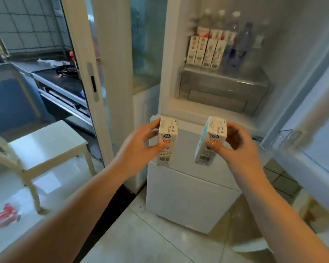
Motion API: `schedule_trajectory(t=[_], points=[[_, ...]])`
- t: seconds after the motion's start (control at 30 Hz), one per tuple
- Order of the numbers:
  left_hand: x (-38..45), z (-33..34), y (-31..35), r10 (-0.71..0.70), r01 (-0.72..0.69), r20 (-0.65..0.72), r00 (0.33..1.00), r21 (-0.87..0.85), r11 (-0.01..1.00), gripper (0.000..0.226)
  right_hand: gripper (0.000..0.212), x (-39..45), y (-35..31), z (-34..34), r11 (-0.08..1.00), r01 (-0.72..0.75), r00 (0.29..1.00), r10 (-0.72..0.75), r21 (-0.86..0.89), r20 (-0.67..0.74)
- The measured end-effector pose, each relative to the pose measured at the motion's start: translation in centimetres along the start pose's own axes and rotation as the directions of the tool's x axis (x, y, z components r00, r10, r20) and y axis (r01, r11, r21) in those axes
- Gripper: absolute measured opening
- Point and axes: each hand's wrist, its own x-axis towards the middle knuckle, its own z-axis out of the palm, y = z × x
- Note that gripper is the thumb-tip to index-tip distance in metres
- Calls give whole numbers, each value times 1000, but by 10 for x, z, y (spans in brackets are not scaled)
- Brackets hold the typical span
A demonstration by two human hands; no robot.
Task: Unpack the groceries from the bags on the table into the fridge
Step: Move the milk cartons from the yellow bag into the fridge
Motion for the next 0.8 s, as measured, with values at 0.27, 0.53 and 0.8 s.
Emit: schedule_trajectory(t=[0.27, 0.53, 0.8], points=[[147, 21, -18, 109, -101, 109, 988, -69, 992, 55, 46, 99, 12, -4, 1000, 13, 983, -12, 6, -183], [306, 62, 3, 248, -231, 124, 961, -138, 963, 56, 46, 244, 29, -23, 987, 132, 950, -100, 89, -296], [425, 104, 14, 313, -292, 91, 945, -192, 937, 55, 49, 356, 41, -37, 955, 240, 896, -149, 174, -418]])
